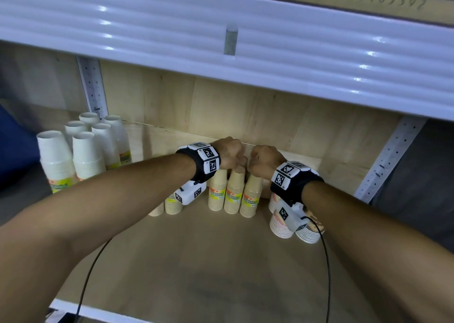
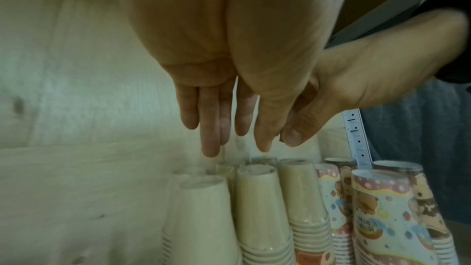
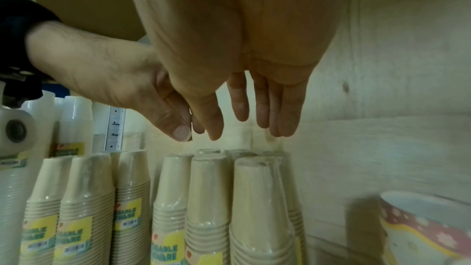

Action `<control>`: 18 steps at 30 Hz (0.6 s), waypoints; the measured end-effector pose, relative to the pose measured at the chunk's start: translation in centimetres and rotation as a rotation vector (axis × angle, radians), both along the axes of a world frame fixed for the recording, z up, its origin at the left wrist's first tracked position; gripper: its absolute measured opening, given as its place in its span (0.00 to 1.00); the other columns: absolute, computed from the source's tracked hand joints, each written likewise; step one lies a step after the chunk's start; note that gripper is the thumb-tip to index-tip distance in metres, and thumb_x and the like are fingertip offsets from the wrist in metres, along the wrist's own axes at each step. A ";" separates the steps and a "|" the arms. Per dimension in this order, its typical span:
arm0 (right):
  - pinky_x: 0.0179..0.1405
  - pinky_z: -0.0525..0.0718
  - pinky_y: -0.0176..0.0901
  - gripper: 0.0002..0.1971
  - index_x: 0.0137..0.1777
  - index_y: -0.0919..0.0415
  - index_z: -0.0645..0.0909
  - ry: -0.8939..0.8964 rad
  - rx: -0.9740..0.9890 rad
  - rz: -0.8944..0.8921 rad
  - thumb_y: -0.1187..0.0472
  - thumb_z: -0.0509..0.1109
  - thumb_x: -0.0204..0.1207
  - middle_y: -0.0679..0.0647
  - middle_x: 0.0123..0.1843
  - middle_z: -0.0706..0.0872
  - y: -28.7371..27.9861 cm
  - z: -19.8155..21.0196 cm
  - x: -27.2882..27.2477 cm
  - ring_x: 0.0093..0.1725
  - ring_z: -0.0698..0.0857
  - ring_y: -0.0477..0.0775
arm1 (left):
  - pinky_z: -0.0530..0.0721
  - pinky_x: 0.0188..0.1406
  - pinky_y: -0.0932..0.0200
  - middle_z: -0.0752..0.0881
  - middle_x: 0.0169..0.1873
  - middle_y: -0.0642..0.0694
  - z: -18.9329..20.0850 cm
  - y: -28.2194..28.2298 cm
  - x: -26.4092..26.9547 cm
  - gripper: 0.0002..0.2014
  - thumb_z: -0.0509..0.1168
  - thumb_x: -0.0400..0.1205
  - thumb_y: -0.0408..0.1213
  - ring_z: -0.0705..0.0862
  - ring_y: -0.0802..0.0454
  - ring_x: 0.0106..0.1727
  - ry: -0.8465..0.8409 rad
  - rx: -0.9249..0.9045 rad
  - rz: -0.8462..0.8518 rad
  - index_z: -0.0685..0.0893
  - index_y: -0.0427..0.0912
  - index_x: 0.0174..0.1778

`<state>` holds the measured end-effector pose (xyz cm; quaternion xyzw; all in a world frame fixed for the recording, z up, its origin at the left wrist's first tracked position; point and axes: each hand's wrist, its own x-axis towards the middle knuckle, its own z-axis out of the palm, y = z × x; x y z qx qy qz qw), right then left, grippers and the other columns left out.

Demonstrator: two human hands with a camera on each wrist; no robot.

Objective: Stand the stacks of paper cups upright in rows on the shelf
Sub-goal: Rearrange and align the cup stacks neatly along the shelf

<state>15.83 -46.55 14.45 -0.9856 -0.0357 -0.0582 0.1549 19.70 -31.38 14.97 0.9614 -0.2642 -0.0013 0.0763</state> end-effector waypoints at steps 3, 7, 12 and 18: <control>0.45 0.79 0.41 0.18 0.62 0.61 0.81 -0.029 -0.003 0.027 0.56 0.72 0.75 0.59 0.60 0.83 1.2 0.9 0.0 0.54 0.82 0.57 | 0.83 0.52 0.56 0.83 0.58 0.45 0.8 1.8 0.1 0.18 0.71 0.77 0.50 0.84 0.43 0.56 -0.047 -0.025 0.038 0.85 0.45 0.60; 0.44 0.75 0.39 0.21 0.64 0.62 0.80 -0.028 0.004 0.076 0.57 0.75 0.72 0.59 0.61 0.81 3.6 1.6 0.3 0.52 0.80 0.55 | 0.80 0.60 0.54 0.80 0.62 0.44 1.9 4.8 -0.1 0.20 0.71 0.79 0.48 0.80 0.44 0.62 -0.083 -0.035 0.100 0.82 0.46 0.65; 0.46 0.74 0.38 0.21 0.63 0.60 0.80 -0.044 0.010 0.136 0.56 0.76 0.71 0.59 0.63 0.82 7.5 1.4 0.7 0.58 0.82 0.57 | 0.80 0.62 0.53 0.80 0.62 0.45 2.7 9.1 -0.5 0.19 0.72 0.79 0.47 0.80 0.45 0.62 -0.091 -0.034 0.189 0.82 0.47 0.65; 0.52 0.76 0.40 0.20 0.63 0.57 0.81 -0.037 0.005 0.214 0.55 0.75 0.72 0.58 0.63 0.82 12.0 0.4 1.1 0.61 0.82 0.58 | 0.80 0.61 0.52 0.79 0.61 0.47 2.3 13.6 -1.4 0.19 0.72 0.78 0.46 0.80 0.45 0.63 -0.076 -0.021 0.286 0.82 0.48 0.65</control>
